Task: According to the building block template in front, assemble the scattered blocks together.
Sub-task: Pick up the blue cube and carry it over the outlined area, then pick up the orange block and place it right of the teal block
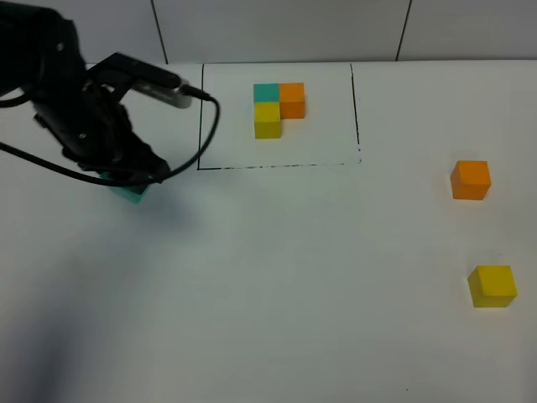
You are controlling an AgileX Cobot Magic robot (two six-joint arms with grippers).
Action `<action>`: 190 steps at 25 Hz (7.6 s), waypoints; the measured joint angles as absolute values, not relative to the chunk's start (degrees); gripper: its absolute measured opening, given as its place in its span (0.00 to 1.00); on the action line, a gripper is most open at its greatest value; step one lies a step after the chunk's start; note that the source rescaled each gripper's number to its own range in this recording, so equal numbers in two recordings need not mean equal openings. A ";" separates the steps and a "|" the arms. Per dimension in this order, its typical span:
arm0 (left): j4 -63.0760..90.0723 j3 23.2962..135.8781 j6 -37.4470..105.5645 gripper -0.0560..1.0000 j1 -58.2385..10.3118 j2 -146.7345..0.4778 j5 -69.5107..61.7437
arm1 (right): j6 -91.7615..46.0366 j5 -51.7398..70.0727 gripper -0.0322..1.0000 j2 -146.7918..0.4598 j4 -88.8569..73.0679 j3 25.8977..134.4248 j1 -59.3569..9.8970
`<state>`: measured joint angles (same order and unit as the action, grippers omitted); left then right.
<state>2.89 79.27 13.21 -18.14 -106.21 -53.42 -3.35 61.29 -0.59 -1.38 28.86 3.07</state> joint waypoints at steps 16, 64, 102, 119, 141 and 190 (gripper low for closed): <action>-5.33 127.66 32.77 0.07 -36.38 -140.44 -68.34 | -3.35 61.29 0.74 -0.59 -1.38 28.86 3.07; -0.81 135.63 49.36 0.08 -37.97 -149.27 -68.35 | -3.23 61.29 0.74 -0.59 -1.38 28.86 3.07; 0.00 116.40 19.89 0.99 -14.46 -122.04 -68.29 | -3.18 61.29 0.74 -0.59 -1.38 28.86 3.07; 0.00 62.28 8.81 0.99 2.64 -65.95 -54.18 | -3.18 61.29 0.74 -0.59 -1.38 28.86 3.07; 0.92 35.48 4.64 0.95 -0.28 -18.33 -59.14 | -3.18 61.29 0.74 -0.59 -1.38 28.86 3.07; 4.60 29.00 6.30 0.84 -0.28 0.32 -60.86 | -3.18 61.29 0.74 -0.59 -1.38 28.86 3.07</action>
<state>4.60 29.00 6.30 -0.28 0.32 -60.86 -3.18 61.29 -0.59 -1.38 28.86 3.07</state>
